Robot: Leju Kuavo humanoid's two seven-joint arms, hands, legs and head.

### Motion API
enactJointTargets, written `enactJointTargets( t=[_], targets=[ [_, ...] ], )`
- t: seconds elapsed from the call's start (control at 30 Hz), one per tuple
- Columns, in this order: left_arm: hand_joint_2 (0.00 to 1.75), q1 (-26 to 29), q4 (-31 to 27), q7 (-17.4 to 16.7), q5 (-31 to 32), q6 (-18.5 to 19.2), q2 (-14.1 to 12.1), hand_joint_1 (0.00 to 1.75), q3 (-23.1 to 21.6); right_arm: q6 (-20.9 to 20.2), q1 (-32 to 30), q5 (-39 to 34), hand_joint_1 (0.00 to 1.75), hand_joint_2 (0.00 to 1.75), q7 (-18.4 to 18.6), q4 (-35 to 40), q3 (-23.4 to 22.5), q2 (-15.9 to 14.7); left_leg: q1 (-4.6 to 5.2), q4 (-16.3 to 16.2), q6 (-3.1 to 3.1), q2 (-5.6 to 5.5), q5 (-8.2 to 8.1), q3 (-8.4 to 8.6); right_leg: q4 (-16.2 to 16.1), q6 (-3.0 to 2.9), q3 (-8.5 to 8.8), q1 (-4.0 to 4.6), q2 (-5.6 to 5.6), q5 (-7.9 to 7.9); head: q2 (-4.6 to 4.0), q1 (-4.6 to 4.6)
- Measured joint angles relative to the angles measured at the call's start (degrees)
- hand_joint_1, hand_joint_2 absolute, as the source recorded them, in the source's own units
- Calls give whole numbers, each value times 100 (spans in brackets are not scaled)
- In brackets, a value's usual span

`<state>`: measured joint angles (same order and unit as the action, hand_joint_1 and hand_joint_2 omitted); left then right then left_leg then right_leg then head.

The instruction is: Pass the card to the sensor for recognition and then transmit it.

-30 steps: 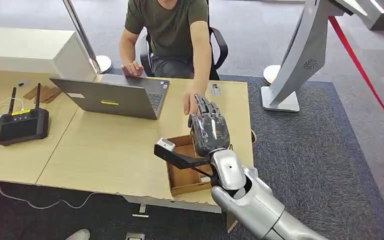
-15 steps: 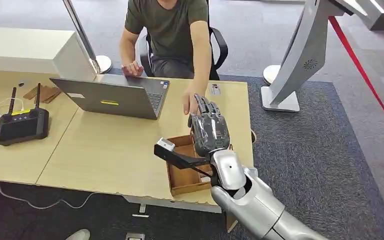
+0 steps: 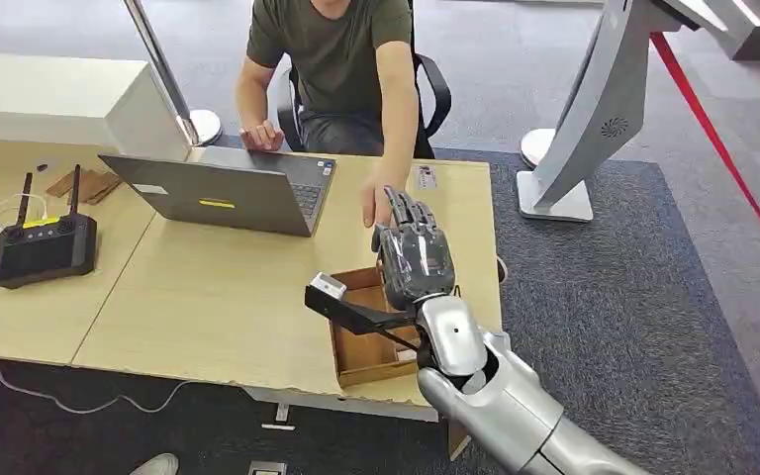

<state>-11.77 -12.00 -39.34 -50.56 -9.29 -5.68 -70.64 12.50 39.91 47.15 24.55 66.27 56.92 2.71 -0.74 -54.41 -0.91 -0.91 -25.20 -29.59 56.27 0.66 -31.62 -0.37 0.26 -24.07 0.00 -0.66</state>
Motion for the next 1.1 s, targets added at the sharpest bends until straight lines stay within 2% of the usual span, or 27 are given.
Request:
enactJointTargets(
  t=[0.9, 0.93, 1.1],
  targets=[
    [175, 0, 0, 0, 0, 0, 0, 0, 0, 0, 1, 0, 175, 175, 0, 0, 0, 0, 0, 0, 0, 0, 0, 0, 0, 0, 0, 0, 0, 0, 0, 0],
    [175, 0, 0, 0, 0, 0, 0, 0, 0, 0, 1, 0, 0, 175, 0, 0, 0, 0, 0, 0, 0, 0, 0, 0, 0, 0, 0, 0, 0, 0, 0, 0],
    [175, -38, 4, 0, 247, 94, 0, 0, -72, 0, 15, 227, 0, 175, 295, 2, 11, 0, 0, 0, 0, 0, 0, 0, 0, 0, 0, 0, 0, 0, 0, 0]
  ],
)
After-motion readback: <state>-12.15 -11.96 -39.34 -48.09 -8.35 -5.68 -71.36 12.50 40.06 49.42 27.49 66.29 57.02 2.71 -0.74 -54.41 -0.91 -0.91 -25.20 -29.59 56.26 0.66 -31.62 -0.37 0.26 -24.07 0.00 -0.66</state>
